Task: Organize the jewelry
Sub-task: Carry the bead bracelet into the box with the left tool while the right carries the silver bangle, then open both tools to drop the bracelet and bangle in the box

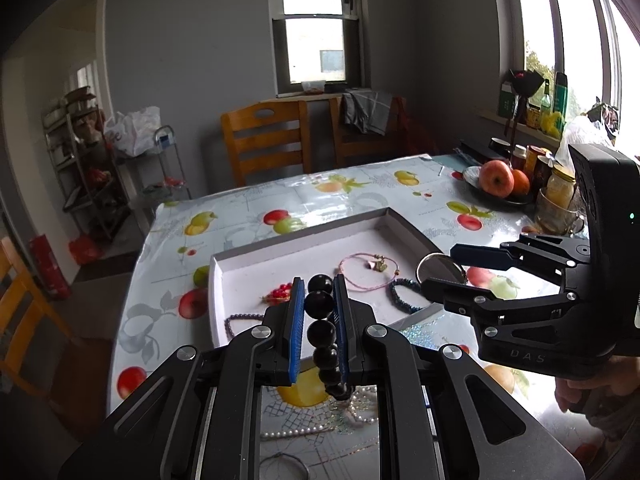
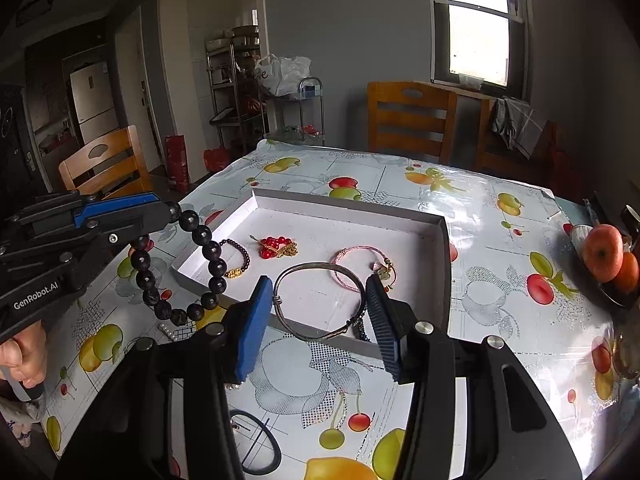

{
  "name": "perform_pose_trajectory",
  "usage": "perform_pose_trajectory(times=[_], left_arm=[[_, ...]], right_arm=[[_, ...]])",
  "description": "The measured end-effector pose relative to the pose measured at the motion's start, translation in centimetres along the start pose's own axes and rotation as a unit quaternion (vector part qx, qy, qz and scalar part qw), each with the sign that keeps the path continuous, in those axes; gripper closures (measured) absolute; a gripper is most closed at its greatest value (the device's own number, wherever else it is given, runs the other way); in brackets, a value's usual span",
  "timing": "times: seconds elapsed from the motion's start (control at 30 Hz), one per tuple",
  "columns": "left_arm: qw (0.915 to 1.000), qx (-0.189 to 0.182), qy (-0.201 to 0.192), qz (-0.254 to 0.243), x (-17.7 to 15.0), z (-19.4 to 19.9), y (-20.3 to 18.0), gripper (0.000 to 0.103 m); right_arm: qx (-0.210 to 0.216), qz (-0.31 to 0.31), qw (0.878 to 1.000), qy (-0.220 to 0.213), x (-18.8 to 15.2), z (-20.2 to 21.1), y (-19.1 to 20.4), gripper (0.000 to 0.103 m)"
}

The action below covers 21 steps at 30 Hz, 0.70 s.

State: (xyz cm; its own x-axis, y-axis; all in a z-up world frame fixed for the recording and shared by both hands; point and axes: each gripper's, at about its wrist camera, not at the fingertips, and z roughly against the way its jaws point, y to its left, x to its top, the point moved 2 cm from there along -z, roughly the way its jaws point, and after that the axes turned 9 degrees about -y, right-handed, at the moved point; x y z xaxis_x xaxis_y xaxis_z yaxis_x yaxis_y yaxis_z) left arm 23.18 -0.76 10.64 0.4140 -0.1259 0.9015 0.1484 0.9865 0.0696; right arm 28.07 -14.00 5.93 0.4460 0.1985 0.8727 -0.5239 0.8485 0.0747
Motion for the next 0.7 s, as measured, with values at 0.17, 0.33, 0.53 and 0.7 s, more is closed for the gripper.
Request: perform_pose_trajectory(times=[0.17,0.33,0.53,0.7], left_arm=[[1.0000,-0.003,-0.002,0.007,0.9,-1.6,0.5,0.088],[0.9996,-0.010,0.007,0.025,1.6,-3.6,1.4,0.088],[0.9989,-0.014,0.020,0.039,1.2,-5.9,2.1,0.088],[0.9989,-0.007,0.035,0.029,0.1,-7.6,1.3,0.088]], right_arm=[[-0.007,-0.009,1.000,0.007,-0.2,-2.1,-0.9,0.055],[-0.009,-0.010,1.000,0.020,-0.5,-4.3,-1.5,0.055],[-0.012,-0.025,0.999,0.030,-0.9,-6.1,-2.7,0.055],[-0.012,-0.027,0.998,0.047,-1.6,-8.0,-2.8,0.055]])
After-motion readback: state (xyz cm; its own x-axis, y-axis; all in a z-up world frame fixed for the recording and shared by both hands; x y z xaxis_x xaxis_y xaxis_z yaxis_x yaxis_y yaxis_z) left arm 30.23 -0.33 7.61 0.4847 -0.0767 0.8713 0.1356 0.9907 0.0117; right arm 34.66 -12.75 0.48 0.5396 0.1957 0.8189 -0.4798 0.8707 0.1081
